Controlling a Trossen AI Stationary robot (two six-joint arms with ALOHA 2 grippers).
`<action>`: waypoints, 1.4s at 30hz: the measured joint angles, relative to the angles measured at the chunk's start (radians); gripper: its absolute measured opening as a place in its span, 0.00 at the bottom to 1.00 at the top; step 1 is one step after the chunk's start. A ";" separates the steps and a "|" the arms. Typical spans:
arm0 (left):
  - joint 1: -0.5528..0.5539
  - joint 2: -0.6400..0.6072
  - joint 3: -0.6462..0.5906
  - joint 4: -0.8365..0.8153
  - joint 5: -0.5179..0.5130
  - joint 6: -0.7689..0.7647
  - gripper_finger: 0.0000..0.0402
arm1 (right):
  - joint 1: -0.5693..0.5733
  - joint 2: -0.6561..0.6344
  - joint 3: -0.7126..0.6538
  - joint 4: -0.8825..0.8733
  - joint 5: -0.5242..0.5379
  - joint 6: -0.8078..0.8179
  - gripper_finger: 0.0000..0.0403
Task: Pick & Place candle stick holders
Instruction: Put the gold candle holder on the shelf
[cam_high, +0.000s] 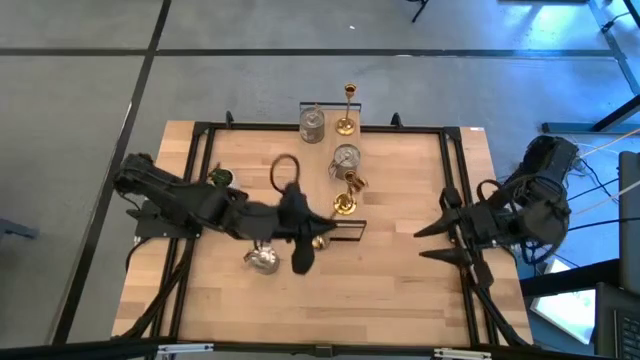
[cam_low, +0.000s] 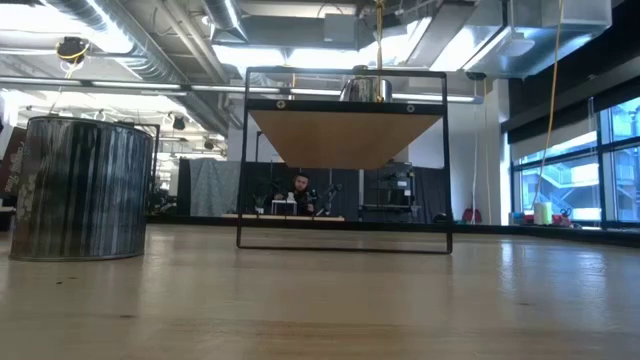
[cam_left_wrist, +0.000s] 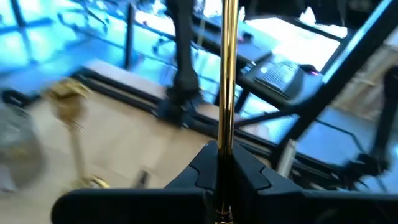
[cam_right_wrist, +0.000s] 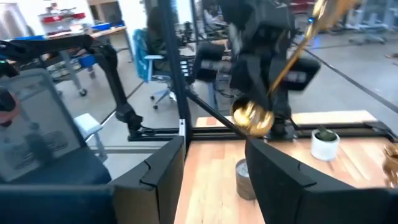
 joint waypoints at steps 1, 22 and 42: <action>0.009 -0.011 0.000 -0.003 -0.006 0.014 0.02 | 0.015 -0.001 -0.010 -0.002 0.027 0.016 0.43; 0.283 -0.058 0.000 -0.084 0.092 0.138 0.02 | 0.335 -0.030 -0.290 0.099 0.611 0.368 0.43; 0.486 -0.138 -0.283 0.241 0.217 0.195 0.02 | 0.334 -0.076 -0.319 0.099 0.651 0.416 0.43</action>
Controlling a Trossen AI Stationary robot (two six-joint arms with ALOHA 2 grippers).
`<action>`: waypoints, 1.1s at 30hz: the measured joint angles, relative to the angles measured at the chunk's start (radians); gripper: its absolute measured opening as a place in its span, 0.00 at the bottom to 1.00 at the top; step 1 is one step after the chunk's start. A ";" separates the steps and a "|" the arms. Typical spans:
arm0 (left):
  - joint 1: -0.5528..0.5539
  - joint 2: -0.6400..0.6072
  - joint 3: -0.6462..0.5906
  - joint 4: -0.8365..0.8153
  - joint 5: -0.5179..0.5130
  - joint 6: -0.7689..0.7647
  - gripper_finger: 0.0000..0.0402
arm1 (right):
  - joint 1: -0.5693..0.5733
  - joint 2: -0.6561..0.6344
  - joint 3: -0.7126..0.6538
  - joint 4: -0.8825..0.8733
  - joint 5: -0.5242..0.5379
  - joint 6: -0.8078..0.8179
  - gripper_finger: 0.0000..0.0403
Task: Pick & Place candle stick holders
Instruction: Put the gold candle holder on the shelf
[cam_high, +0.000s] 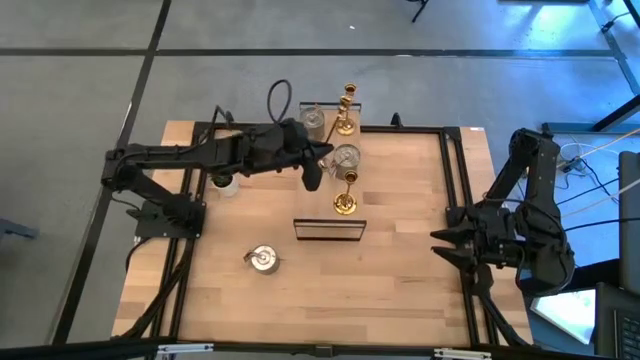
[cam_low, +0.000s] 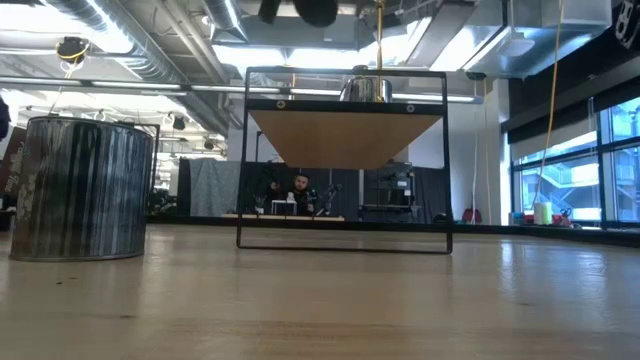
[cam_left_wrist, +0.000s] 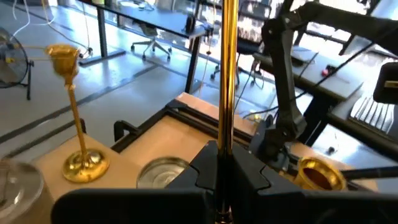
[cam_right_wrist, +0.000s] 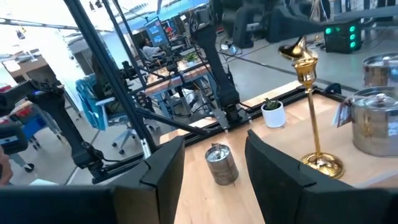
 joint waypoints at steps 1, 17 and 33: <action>0.000 -0.017 -0.039 0.036 -0.006 -0.005 0.02 | -0.003 0.000 0.000 0.000 0.000 -0.009 0.43; 0.008 -0.181 -0.570 0.604 -0.117 -0.044 0.02 | -0.048 -0.024 0.000 0.037 0.125 0.016 0.43; 0.255 -0.318 -0.772 0.693 0.326 -0.007 0.02 | -0.091 -0.060 0.001 0.107 0.217 0.164 0.43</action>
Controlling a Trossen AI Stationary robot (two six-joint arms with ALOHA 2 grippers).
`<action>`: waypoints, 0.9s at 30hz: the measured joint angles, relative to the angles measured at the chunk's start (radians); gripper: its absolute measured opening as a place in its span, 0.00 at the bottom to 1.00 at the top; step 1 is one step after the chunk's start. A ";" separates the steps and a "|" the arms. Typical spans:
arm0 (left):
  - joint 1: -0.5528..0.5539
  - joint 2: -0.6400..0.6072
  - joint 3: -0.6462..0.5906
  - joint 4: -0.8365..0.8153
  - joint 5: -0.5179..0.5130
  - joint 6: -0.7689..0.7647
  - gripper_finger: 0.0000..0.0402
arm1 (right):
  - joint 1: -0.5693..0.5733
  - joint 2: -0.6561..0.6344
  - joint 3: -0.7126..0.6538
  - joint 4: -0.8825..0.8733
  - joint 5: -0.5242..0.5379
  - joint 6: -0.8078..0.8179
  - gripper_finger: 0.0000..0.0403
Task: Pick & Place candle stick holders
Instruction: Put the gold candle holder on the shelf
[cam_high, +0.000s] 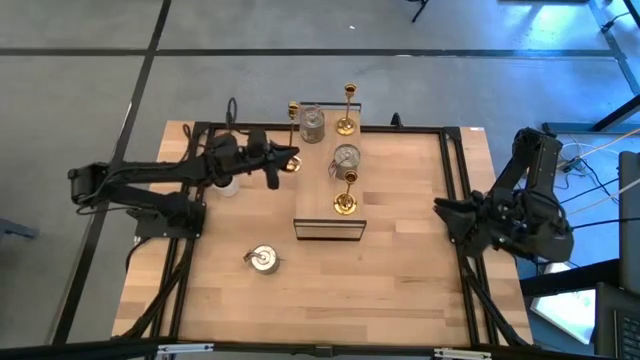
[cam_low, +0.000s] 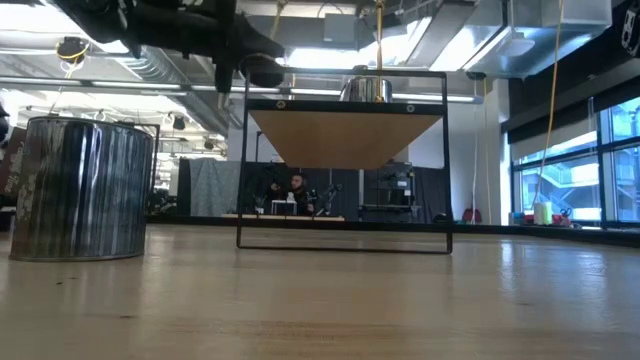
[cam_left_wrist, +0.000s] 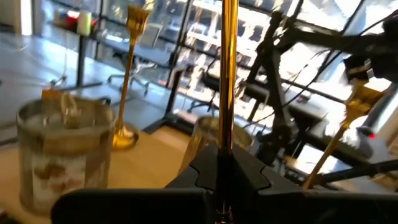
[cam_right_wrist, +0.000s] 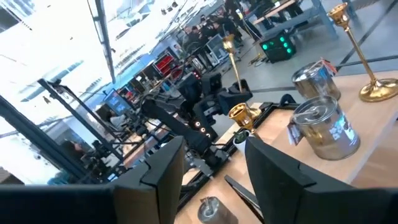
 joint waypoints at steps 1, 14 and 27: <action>0.011 -0.005 0.000 0.007 0.021 0.003 0.02 | 0.000 0.000 0.000 0.011 0.000 0.000 0.43; 0.068 -0.005 0.000 0.009 0.124 0.126 0.03 | -0.044 -0.001 0.000 -0.056 -0.150 -0.601 0.43; 0.111 0.070 0.001 0.078 0.247 0.140 0.03 | -0.056 -0.007 0.000 -0.672 -0.187 -0.067 0.43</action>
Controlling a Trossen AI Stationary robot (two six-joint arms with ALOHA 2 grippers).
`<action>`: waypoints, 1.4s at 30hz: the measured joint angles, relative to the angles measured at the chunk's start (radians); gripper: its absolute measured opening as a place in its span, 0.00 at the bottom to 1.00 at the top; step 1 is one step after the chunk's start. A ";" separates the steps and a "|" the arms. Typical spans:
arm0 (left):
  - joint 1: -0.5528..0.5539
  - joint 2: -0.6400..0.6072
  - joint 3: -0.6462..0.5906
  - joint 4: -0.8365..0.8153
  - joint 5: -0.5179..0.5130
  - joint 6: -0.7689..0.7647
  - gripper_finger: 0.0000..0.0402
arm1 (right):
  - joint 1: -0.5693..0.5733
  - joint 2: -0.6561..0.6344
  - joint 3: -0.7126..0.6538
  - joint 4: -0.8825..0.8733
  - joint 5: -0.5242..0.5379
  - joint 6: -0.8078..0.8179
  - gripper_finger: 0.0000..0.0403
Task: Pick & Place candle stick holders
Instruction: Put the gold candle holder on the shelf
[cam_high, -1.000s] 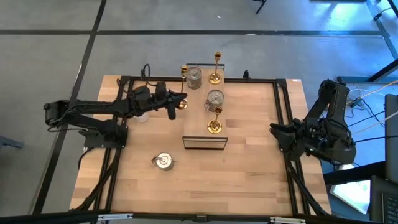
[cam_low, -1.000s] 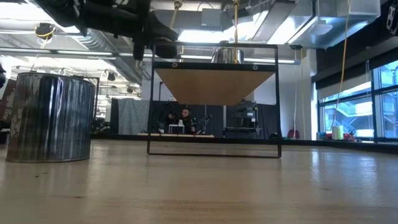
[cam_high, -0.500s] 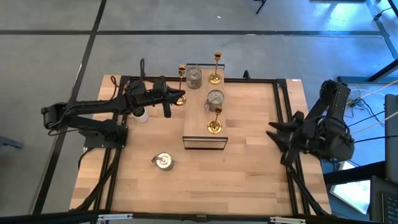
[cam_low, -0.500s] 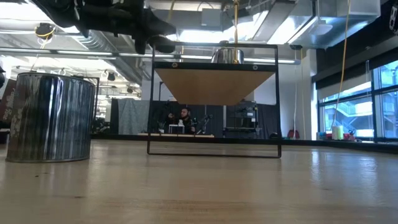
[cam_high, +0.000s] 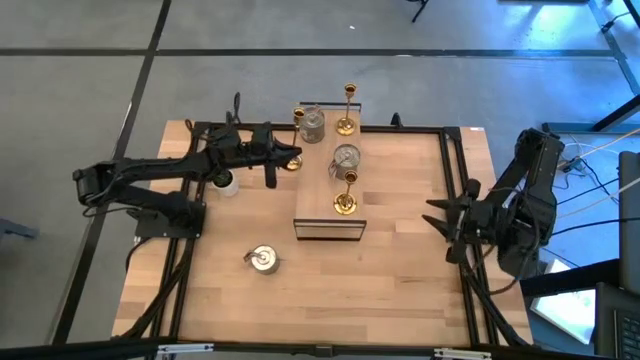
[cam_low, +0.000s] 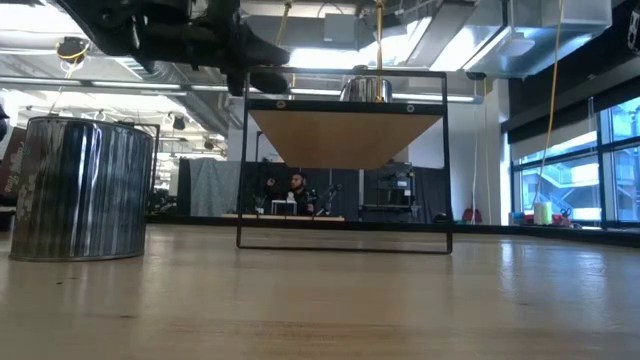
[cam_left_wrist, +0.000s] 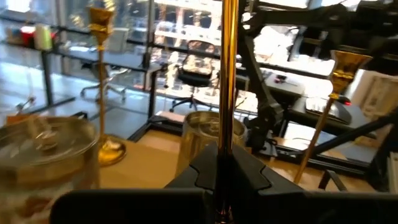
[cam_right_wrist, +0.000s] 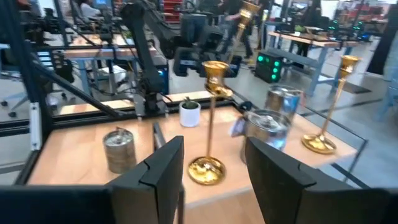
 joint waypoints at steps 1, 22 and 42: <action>0.004 0.015 0.000 0.024 0.018 0.007 0.03 | -0.003 -0.001 0.000 -0.036 0.002 0.039 0.43; 0.060 0.426 0.001 0.659 0.215 0.004 0.02 | -0.017 0.001 -0.020 -0.138 0.149 0.381 0.43; 0.027 0.438 0.001 0.598 0.177 0.123 0.02 | -0.310 0.060 -0.245 0.269 0.005 0.576 0.43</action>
